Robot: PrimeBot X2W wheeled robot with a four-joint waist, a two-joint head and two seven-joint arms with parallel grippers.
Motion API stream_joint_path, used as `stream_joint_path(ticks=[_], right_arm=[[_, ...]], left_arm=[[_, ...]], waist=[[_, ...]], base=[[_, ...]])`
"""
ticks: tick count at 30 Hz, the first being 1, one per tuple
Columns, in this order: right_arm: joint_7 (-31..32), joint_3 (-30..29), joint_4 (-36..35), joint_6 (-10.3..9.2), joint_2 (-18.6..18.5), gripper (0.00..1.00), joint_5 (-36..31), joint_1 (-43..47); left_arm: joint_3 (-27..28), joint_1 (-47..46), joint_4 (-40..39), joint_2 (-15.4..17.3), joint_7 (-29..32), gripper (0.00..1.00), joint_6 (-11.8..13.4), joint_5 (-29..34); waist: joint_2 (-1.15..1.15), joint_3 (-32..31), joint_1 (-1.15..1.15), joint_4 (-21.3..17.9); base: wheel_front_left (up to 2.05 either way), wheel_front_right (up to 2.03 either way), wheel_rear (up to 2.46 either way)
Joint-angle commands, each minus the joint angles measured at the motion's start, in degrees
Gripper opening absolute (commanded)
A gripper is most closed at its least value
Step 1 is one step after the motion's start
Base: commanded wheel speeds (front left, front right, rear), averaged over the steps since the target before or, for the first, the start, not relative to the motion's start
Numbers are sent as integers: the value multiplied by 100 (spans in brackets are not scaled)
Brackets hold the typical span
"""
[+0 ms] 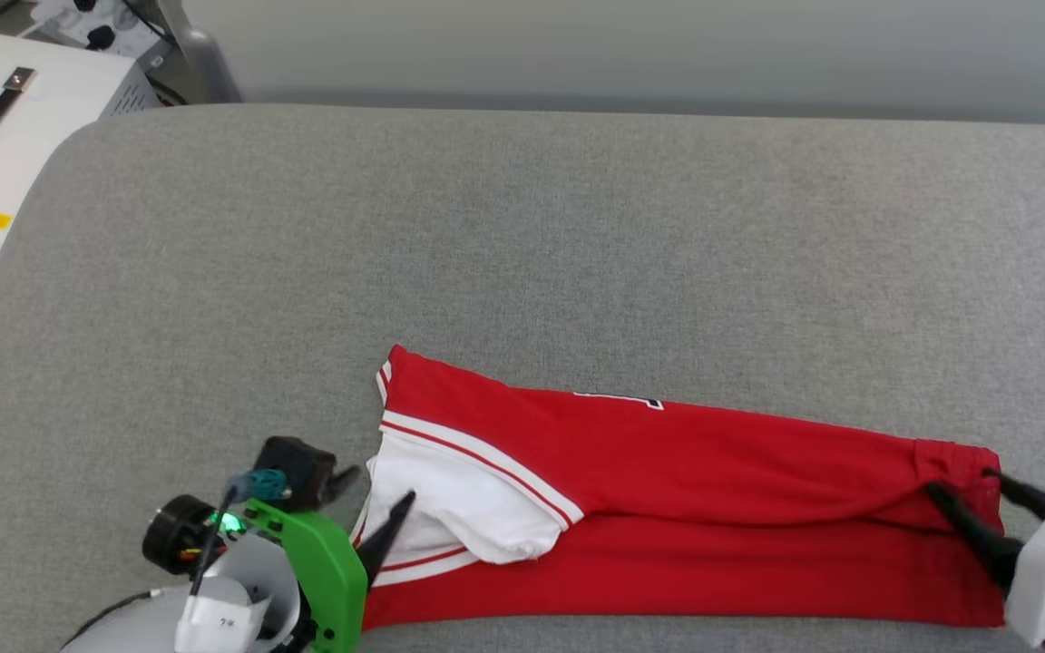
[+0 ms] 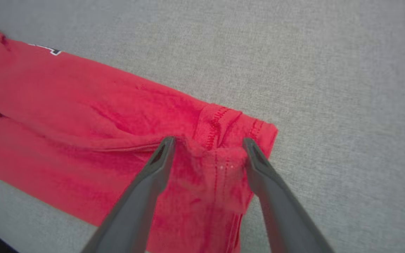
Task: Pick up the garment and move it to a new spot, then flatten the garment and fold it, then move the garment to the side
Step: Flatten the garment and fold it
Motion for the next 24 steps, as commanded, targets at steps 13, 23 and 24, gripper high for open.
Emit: stream_joint_path(ticks=[13, 23, 24], right_arm=[[1542, -1058, -685, -5, -892, 100, 1317, 474], [2238, -963, -195, -5, -721, 100, 1733, 404], [2242, -926, -155, -5, -674, 100, 1736, 386]], left_arm=[[1106, 543, -285, -123, -1238, 100, 1442, 803], [2876, 1374, -700, -846, -1245, 100, 1605, 2185], [3033, 1458, -726, -915, -1245, 100, 1594, 2295]], waist=[[0, -174, 0, 116], [0, 147, 0, 393], [0, 171, 0, 413]], base=[[0, 0, 0], [0, 0, 0], [0, 0, 0]])
